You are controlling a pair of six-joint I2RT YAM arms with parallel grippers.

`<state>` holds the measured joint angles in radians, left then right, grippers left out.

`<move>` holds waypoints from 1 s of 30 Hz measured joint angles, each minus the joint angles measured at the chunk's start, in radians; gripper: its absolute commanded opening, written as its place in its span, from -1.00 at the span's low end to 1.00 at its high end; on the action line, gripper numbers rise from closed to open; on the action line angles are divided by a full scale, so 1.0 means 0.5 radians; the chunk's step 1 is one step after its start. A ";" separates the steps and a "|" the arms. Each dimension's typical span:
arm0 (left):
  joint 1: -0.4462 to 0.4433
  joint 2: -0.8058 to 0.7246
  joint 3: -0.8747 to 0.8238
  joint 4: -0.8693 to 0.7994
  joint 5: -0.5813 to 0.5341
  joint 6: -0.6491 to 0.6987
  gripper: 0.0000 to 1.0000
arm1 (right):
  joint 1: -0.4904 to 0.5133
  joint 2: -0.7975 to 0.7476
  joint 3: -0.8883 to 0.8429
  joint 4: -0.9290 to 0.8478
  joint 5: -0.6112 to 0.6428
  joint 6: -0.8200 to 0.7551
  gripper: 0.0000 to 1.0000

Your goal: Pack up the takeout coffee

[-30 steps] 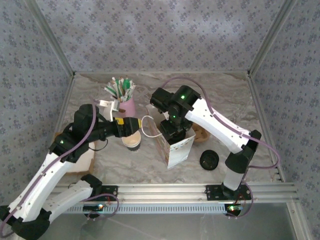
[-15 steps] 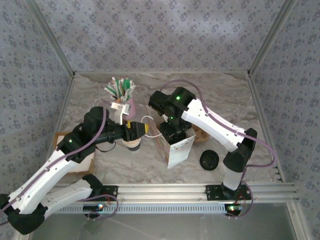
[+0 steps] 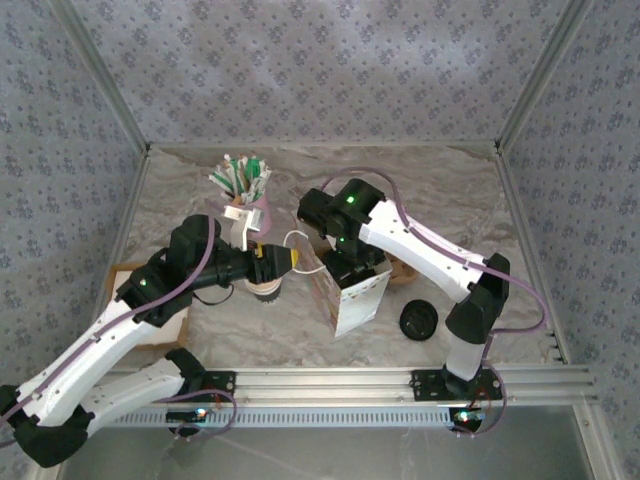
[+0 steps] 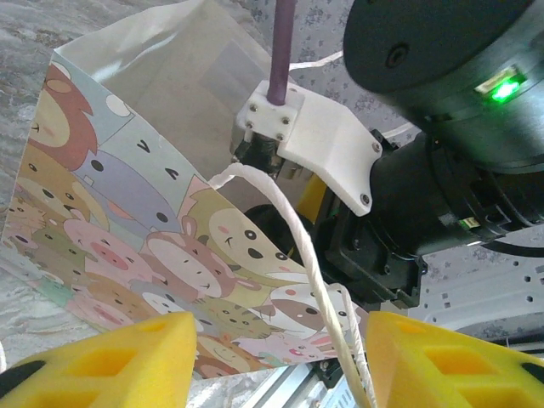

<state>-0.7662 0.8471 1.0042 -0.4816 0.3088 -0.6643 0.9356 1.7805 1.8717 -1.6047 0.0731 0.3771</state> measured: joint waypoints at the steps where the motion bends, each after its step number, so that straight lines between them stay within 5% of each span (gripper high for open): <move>1: -0.002 0.000 -0.001 0.000 -0.005 0.000 0.10 | 0.000 0.000 -0.008 0.000 -0.003 0.000 0.35; 15: -0.005 -0.002 -0.033 -0.001 -0.022 -0.001 0.08 | 0.000 0.000 -0.072 -0.002 -0.050 0.007 0.34; 22: -0.014 -0.006 -0.075 -0.009 -0.038 -0.024 -0.18 | -0.004 -0.001 -0.089 0.001 -0.064 0.023 0.34; 30: -0.022 -0.089 -0.114 -0.050 -0.074 -0.023 -0.25 | -0.004 -0.034 -0.124 0.044 -0.073 0.045 0.33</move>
<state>-0.7773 0.8024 0.9470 -0.5068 0.2718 -0.6758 0.9337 1.7638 1.8095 -1.5826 0.0364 0.3996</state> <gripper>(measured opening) 0.377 0.665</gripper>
